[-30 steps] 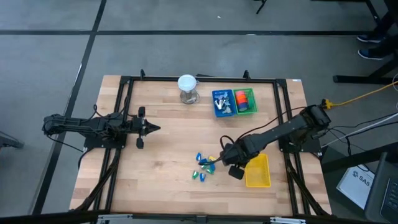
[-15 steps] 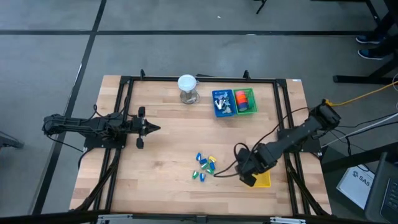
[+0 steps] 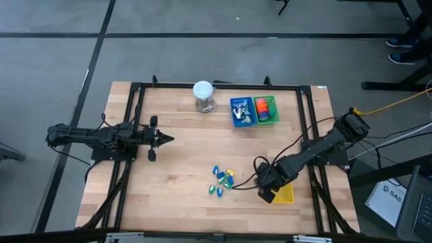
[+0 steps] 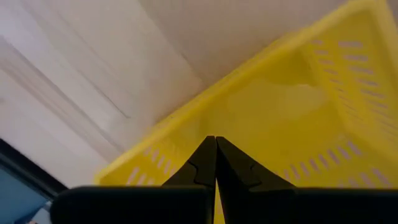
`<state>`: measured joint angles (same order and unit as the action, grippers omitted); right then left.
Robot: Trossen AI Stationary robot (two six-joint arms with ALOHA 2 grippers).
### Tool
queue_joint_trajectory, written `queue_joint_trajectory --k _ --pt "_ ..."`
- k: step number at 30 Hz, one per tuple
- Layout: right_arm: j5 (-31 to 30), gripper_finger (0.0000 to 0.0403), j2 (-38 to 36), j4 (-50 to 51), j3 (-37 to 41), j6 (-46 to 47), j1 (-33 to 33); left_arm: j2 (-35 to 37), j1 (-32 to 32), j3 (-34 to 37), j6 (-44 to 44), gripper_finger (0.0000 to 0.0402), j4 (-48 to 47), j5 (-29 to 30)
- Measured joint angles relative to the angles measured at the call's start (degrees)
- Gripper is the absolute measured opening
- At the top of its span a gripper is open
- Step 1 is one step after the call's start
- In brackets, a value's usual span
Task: Pick and place Stapler, Stapler remover, tape
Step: Move the yellow bin to the top of the table
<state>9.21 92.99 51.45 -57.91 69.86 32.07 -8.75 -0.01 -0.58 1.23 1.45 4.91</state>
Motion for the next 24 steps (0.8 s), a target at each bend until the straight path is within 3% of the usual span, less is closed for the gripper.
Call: queue_joint_trajectory --k 13,24 --pt "-4.66 0.001 0.04 -2.57 0.24 -12.05 -6.69 0.0 0.02 -0.01 0.0 0.0001 0.0 -0.01" --pt "-8.91 0.001 0.09 -11.77 0.22 -26.87 -13.66 0.0 0.02 0.0 0.0 0.0001 0.0 0.0"
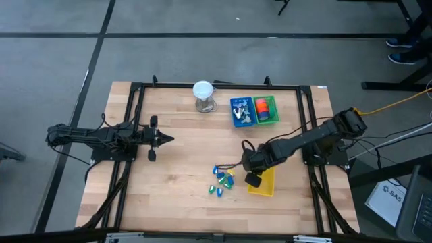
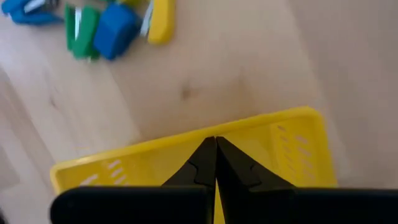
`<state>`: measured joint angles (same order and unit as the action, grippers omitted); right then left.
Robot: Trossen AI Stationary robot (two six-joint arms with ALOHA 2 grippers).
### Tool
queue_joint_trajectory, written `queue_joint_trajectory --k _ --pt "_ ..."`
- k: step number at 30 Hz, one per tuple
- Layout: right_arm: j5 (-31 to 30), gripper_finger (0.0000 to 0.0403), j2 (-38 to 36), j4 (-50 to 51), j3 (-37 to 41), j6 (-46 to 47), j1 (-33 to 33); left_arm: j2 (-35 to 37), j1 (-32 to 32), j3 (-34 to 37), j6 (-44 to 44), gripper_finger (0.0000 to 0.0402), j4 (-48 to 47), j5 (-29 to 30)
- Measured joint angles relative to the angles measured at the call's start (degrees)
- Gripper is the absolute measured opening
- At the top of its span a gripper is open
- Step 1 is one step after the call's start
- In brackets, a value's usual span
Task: Pick and place Stapler, Stapler remover, tape
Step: Move the yellow bin to the top of the table
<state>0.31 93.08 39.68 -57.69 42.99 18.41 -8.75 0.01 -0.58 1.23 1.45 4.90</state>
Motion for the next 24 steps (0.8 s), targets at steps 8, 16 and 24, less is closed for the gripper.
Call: queue_joint_trajectory --k 8,16,24 --pt "-6.85 0.001 0.0 -4.32 0.0 -11.95 -5.74 0.0 -0.01 -0.01 0.0 0.0001 0.0 -0.01" --pt "-15.36 0.001 0.0 -8.53 0.0 -19.83 -13.18 0.0 -0.01 0.0 0.0 0.0001 0.0 -0.02" --pt "-15.0 0.001 -1.41 -8.25 -0.41 -21.2 -19.73 0.0 0.0 -0.01 0.0 0.0001 0.0 -0.01"
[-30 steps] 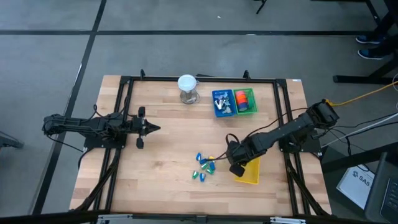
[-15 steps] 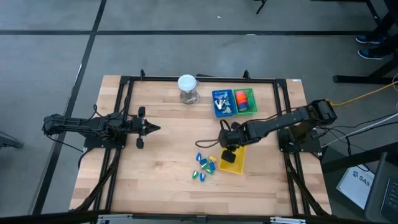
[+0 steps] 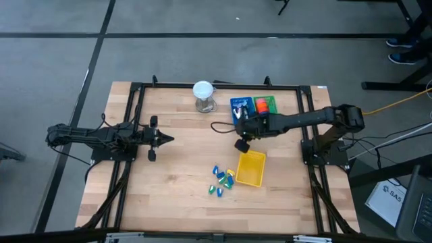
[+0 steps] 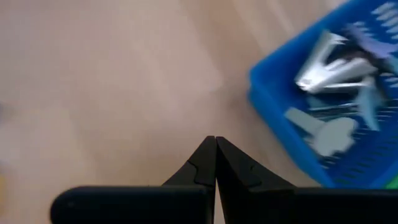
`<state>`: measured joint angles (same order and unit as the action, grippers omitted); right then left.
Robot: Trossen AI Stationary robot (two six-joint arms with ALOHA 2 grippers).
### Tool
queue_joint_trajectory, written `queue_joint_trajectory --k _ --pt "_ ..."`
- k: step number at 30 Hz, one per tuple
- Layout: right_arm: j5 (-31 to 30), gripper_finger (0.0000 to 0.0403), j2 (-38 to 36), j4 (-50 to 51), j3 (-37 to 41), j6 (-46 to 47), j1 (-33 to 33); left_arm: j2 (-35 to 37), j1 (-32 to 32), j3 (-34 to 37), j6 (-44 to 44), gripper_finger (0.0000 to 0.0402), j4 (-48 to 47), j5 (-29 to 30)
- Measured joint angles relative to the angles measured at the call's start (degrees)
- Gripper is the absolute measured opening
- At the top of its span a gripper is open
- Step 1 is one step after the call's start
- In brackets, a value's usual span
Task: Pick and place Stapler, Stapler remover, tape
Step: Move the yellow bin to the top of the table
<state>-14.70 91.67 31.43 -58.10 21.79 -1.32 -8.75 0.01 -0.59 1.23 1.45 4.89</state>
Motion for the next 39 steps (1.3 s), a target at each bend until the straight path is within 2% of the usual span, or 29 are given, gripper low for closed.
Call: queue_joint_trajectory --k 6,10,14,19,23,32,39 --pt "11.7 0.001 -4.96 0.51 -2.34 -1.14 4.5 0.0 0.0 0.01 0.0 0.0001 0.0 0.01" --pt "17.26 0.001 -7.51 0.98 -2.34 2.97 10.47 0.0 0.01 0.01 0.0 0.0001 0.0 0.02" --pt "17.74 0.001 -7.85 1.04 -2.34 8.96 17.77 0.0 -0.01 0.01 0.0 0.0001 -0.01 -0.01" --pt "12.04 0.001 -6.66 0.84 -2.34 17.98 25.72 0.0 0.01 0.01 0.0 0.0001 0.0 0.02" --pt "11.31 0.001 -5.29 0.51 -2.34 24.21 29.86 0.0 0.01 0.01 0.0 0.0001 0.0 0.01" --pt "20.41 0.001 -0.84 9.27 -2.34 37.55 33.86 0.0 0.01 0.01 0.0 0.0001 0.02 0.0" --pt "22.28 0.001 3.16 9.45 -2.34 36.17 33.39 0.0 0.01 0.01 0.0 0.0001 0.02 -0.01"
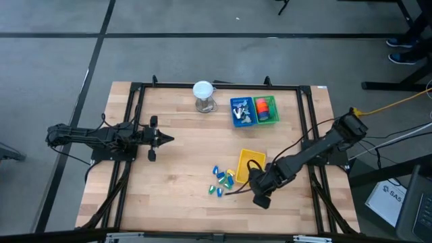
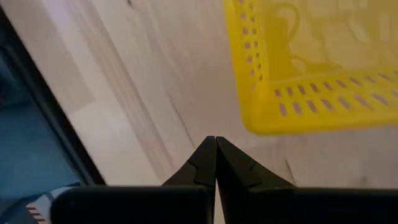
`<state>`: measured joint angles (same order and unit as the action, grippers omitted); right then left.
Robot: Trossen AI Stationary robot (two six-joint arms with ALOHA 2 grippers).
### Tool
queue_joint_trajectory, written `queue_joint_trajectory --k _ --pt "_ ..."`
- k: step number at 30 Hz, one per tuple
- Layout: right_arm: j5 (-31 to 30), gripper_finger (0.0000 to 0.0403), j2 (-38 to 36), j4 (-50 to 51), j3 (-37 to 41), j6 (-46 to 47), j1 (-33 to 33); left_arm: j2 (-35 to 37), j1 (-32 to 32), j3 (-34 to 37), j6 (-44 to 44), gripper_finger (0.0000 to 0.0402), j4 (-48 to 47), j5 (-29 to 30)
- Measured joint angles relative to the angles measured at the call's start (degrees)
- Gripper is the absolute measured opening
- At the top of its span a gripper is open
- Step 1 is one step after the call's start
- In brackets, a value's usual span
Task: Pick and place Stapler, Stapler remover, tape
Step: Move the yellow bin to the top of the table
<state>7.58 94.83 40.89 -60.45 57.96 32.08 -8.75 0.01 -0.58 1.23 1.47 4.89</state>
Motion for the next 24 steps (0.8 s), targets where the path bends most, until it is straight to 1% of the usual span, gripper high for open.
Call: queue_joint_trajectory --k 4,10,14,24 --pt "0.98 0.001 1.87 -2.74 0.0 -3.48 -1.24 0.0 0.0 0.0 0.0 0.0001 -0.02 0.02" --pt "0.87 0.001 3.14 -7.19 0.0 -10.33 -3.97 0.0 -0.01 0.0 0.0 0.0001 -0.02 0.01" --pt "-2.84 0.001 3.14 -7.07 0.0 -14.4 -6.06 0.0 0.0 0.0 0.0 0.0001 -0.01 0.0" --pt "-10.98 0.001 3.12 -7.18 0.0 -28.48 -11.38 0.0 0.0 0.0 0.0 0.0001 0.0 0.02"
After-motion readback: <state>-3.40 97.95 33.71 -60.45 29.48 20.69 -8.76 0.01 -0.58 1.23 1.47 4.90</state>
